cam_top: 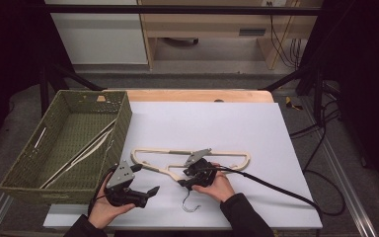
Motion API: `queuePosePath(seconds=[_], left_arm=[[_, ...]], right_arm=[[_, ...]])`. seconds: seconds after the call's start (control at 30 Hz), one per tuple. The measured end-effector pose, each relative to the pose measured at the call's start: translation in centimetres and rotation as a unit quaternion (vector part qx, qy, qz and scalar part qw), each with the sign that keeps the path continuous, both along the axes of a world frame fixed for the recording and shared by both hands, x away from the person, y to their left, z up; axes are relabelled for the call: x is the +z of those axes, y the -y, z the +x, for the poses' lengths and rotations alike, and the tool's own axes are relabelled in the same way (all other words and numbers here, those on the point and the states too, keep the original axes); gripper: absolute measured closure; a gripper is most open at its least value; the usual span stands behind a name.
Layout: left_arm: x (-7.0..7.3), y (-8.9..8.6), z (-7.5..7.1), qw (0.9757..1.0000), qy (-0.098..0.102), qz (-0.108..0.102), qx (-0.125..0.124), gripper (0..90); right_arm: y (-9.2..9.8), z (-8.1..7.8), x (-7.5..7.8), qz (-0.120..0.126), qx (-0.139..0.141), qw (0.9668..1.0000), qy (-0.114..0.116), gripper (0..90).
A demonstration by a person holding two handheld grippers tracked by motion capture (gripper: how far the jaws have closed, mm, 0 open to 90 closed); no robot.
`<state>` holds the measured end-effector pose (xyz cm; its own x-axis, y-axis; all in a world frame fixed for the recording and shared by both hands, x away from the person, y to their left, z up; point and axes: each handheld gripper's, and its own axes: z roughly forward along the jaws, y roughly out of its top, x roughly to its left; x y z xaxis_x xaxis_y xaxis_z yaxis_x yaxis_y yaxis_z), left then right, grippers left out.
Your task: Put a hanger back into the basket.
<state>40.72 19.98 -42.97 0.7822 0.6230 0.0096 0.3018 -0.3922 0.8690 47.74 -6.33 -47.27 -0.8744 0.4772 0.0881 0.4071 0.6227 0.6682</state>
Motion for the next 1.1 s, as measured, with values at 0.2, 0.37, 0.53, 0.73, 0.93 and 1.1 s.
queuePosePath(seconds=[0.2, 0.37, 0.53, 0.73, 0.93, 1.1], left_arm=[[0.0, 0.1, 0.0, 1.0000, 0.000, 0.005, -0.003, 7.6], [-0.1, 0.2, 0.1, 1.0000, -0.002, 0.006, -0.002, 7.9], [-0.2, 0.4, 0.2, 0.9999, -0.003, 0.013, -0.007, 8.1], [-0.1, 0.5, 0.2, 0.9998, 0.000, 0.017, -0.011, 8.5], [-0.2, 0.8, 0.3, 0.9996, 0.000, 0.025, -0.016, 8.7], [-0.4, 1.0, 0.3, 0.9993, -0.001, 0.033, -0.019, 8.8]], right_arm=[[-0.2, -0.3, -0.1, -0.006, 0.018, 0.9997, 0.013, 64.0], [-0.4, -0.7, 0.0, -0.028, 0.035, 0.9985, 0.030, 69.3], [-0.1, -0.1, 0.0, -0.025, 0.060, 0.9976, 0.027, 71.9], [0.1, 0.3, 0.3, -0.018, 0.068, 0.9975, 0.005, 72.4], [0.3, 0.5, 0.7, -0.010, 0.072, 0.9973, -0.007, 72.4], [0.4, 0.6, 0.7, -0.013, 0.076, 0.9970, -0.011, 72.4]])
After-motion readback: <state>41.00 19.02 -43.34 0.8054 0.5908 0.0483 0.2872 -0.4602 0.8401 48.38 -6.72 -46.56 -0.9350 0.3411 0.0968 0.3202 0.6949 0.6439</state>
